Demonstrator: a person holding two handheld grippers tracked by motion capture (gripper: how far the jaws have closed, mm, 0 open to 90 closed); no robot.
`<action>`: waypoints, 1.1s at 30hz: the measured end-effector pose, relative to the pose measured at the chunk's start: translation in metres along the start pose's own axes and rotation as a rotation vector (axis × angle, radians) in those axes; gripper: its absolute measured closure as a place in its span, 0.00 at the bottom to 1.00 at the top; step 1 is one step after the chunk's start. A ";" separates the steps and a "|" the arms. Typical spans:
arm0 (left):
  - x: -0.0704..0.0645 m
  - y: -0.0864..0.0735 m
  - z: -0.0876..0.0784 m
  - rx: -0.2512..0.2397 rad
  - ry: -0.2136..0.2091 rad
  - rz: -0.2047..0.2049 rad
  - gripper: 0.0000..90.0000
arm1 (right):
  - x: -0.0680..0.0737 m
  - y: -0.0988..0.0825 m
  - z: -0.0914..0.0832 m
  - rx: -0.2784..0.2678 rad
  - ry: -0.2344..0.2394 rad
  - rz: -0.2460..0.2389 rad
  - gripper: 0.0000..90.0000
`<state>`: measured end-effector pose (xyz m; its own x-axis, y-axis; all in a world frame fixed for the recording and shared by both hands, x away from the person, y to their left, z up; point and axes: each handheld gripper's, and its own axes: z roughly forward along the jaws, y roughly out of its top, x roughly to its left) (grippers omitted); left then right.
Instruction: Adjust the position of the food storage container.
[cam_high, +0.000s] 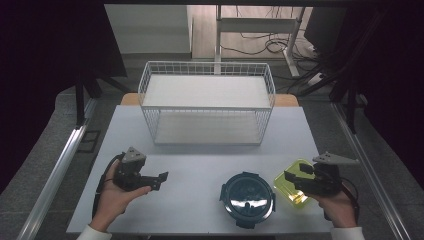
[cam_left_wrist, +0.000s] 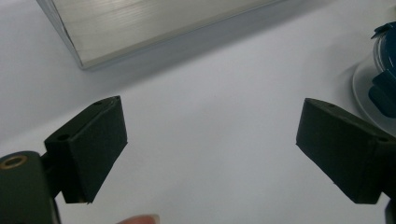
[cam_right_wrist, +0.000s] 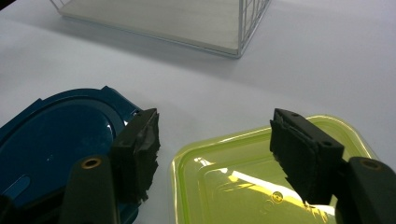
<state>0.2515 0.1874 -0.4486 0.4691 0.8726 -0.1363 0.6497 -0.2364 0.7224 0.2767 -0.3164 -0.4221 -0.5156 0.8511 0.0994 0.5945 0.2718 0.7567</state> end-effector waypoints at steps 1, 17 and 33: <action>0.001 0.000 0.001 0.007 -0.001 0.001 0.09 | -0.001 0.000 0.000 -0.001 0.004 0.003 0.39; 0.002 -0.001 0.001 -0.013 0.014 -0.007 0.10 | -0.003 -0.005 -0.009 0.076 0.034 0.009 0.62; -0.001 -0.003 0.006 0.013 0.003 0.020 0.10 | 0.026 -0.029 -0.001 0.259 0.102 -0.087 0.98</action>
<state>0.2531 0.1850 -0.4545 0.4804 0.8688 -0.1198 0.6478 -0.2594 0.7162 0.2456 -0.3030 -0.4408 -0.6233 0.7734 0.1153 0.6762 0.4591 0.5761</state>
